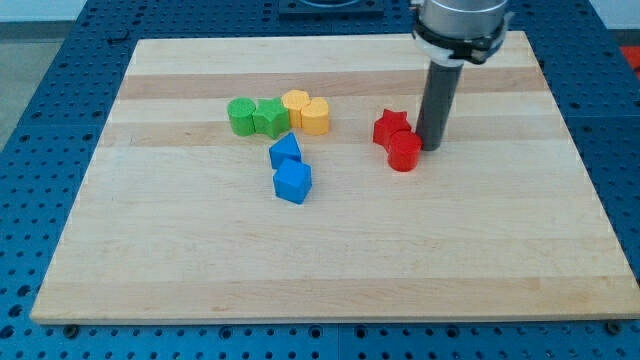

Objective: Slide the red star towards the blue triangle

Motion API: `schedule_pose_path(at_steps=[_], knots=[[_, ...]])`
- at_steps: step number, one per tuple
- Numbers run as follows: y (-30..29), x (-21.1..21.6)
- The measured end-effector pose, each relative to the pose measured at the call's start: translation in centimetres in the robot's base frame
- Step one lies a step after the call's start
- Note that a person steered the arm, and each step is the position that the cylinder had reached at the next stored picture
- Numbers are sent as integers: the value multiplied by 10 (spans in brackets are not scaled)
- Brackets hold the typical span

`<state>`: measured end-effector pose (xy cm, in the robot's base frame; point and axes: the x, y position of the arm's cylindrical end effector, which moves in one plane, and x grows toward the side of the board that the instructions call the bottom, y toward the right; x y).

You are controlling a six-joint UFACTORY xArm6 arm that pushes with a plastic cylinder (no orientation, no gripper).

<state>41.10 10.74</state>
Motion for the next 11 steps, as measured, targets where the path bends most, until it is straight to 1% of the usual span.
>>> schedule_pose_path(at_steps=[1, 2, 3, 4, 7, 8, 11], knots=[[1, -1], [29, -19], [37, -35], [26, -34], [-46, -13], [-50, -13], [-111, -13]])
